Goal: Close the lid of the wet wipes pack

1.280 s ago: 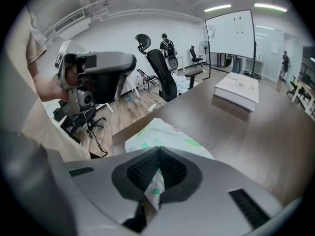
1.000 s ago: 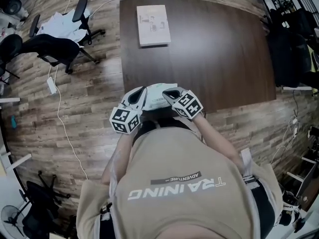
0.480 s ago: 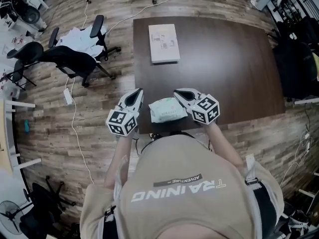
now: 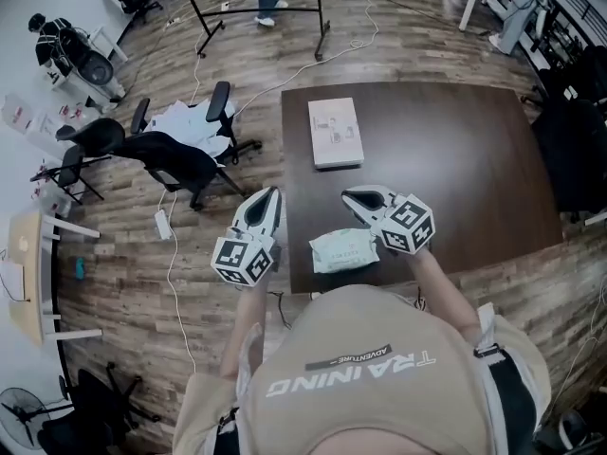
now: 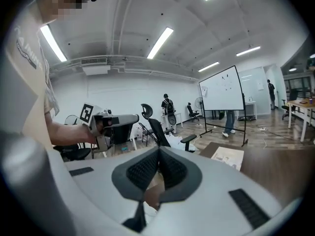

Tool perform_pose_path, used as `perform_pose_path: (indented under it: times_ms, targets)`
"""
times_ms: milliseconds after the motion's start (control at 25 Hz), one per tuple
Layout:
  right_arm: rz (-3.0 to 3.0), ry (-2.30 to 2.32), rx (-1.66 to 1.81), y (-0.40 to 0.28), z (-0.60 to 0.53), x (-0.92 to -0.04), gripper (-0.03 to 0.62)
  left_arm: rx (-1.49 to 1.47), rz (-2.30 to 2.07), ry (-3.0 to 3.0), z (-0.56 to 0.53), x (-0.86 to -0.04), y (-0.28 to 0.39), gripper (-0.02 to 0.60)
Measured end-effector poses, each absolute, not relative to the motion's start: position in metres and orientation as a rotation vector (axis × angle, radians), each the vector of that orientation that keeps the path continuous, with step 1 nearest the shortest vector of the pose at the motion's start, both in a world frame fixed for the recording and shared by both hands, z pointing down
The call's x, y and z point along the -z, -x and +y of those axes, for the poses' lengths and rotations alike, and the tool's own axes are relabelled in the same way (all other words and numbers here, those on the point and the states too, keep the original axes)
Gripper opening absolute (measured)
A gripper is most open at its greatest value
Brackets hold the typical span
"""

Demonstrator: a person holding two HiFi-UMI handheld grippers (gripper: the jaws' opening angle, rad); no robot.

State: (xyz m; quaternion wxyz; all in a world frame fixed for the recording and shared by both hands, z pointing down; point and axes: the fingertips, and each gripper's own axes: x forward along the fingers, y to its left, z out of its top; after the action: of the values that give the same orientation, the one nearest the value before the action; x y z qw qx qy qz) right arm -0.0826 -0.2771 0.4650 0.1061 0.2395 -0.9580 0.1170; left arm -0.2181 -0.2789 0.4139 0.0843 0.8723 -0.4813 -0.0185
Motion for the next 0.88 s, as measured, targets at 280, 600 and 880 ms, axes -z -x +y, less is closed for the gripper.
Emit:
perform_pose_path:
  times_ms: [280, 600, 880]
  targets:
    - [-2.917, -0.713, -0.189, 0.095, -0.285, -0.420, 0.014, 0.079, -1.473, -2.684, -0.286, -0.375, 0.218, 0.009]
    - [-2.985, -0.673, 0.019, 0.111, -0.280, -0.358, 0.014, 0.150, -1.509, -2.757, -0.288, -0.333, 0.222, 0.009]
    - [-2.965, -0.721, 0.108, 0.116, -0.286, -0.344, 0.014, 0.101, -1.526, -2.812, -0.288, -0.323, 0.215, 0.009]
